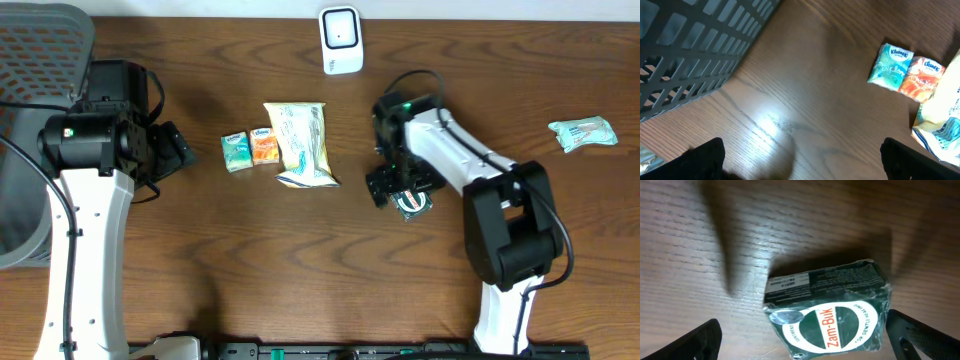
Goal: Scan the item barcode
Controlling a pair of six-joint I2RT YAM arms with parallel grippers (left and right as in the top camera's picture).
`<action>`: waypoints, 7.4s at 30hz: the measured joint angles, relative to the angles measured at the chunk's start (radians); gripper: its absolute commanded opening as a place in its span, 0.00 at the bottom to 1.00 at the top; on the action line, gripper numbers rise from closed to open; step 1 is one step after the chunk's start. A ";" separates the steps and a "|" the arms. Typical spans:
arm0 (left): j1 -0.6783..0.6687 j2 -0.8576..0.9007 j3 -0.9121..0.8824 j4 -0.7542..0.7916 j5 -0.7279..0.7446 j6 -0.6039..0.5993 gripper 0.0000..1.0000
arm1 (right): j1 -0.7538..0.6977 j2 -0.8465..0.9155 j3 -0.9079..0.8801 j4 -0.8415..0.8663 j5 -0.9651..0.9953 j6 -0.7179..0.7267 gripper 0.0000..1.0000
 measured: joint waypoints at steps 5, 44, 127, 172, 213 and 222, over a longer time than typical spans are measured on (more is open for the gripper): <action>0.000 0.000 0.000 0.000 0.000 0.000 0.98 | 0.030 0.000 0.000 0.003 0.037 0.043 0.81; 0.000 0.000 0.000 0.000 0.000 0.000 0.98 | 0.035 -0.002 0.062 -0.053 0.061 0.116 0.99; 0.000 0.000 0.000 0.000 0.000 0.000 0.98 | 0.021 -0.003 0.070 -0.333 0.024 0.678 0.02; 0.000 0.000 0.000 0.000 0.000 0.000 0.98 | -0.038 -0.002 -0.122 -0.043 0.019 0.816 0.01; 0.000 0.000 0.000 0.000 0.000 0.000 0.98 | -0.068 -0.011 -0.064 0.328 -0.051 0.463 0.01; 0.000 0.000 0.000 0.000 0.000 0.000 0.97 | -0.094 -0.002 0.111 0.195 -0.193 0.379 0.36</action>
